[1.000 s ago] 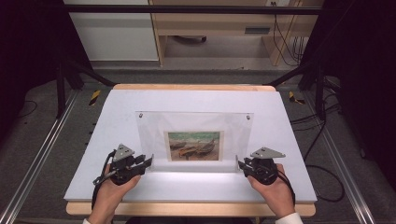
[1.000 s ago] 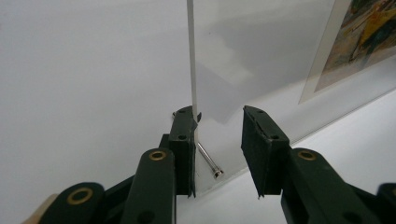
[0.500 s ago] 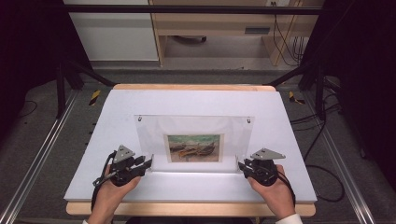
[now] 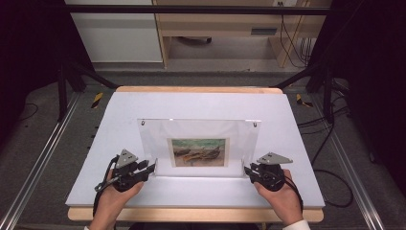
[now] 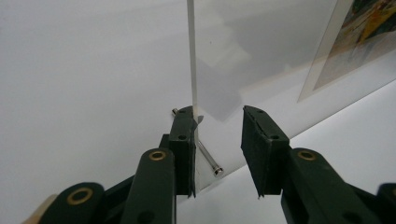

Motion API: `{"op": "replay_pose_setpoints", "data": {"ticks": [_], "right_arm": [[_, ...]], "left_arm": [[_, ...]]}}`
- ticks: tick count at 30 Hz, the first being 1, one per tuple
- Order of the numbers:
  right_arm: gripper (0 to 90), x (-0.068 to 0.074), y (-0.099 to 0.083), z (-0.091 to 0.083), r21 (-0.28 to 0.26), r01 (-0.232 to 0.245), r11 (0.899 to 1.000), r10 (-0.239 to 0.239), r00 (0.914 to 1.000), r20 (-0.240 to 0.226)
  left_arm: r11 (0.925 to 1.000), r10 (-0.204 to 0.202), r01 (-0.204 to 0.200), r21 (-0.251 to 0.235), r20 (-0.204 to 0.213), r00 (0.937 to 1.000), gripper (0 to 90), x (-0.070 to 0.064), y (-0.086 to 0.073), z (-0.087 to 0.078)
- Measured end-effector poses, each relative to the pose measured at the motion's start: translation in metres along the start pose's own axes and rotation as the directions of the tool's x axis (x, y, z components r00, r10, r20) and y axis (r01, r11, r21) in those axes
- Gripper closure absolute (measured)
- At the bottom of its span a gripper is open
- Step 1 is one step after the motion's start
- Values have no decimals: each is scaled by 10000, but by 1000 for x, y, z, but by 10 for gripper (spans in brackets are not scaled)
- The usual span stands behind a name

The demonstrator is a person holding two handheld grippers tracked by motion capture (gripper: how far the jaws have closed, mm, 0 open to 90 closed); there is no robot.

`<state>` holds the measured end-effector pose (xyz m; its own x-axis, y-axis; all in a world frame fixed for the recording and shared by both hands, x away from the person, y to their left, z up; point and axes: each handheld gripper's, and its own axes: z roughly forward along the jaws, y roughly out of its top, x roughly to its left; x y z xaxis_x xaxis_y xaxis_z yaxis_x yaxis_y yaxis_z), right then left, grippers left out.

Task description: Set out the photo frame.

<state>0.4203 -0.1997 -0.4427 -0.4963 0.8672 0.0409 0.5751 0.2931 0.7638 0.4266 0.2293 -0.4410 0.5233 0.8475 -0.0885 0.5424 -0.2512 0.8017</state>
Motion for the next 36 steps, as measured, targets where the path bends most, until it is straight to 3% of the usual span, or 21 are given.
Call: {"op": "replay_pose_setpoints", "data": {"ticks": [7,13,17,20,22,30,36], "right_arm": [[612,0,0,0,-34,24,10000,-25,9997,-230],[323,6,5,4,-112,332,9994,-333,9994,-47],[174,10,8,7,-477,835,9954,-824,9963,244],[114,11,10,8,-579,894,9943,-868,9951,467],[100,12,11,7,-588,808,9950,-777,9955,535],[63,18,15,1,-912,1250,9880,-1182,9900,763],[60,22,17,-8,-928,1447,9851,-1364,9865,908]], "left_arm": [[9995,300,-300,-4,101,9995,593,0,0,0],[9954,936,-938,-188,-117,9955,343,-1,2,-3],[9919,1236,-1236,-286,-41,9923,197,-1,2,-5],[9908,1304,-1301,-373,45,9915,129,-2,2,-6],[9882,1480,-1476,-417,44,9890,115,-3,3,-9],[9796,1828,-1823,-852,-10,9831,65,-12,9,-17],[9759,2001,-2011,-848,-211,9796,54,-16,8,-25]]}}
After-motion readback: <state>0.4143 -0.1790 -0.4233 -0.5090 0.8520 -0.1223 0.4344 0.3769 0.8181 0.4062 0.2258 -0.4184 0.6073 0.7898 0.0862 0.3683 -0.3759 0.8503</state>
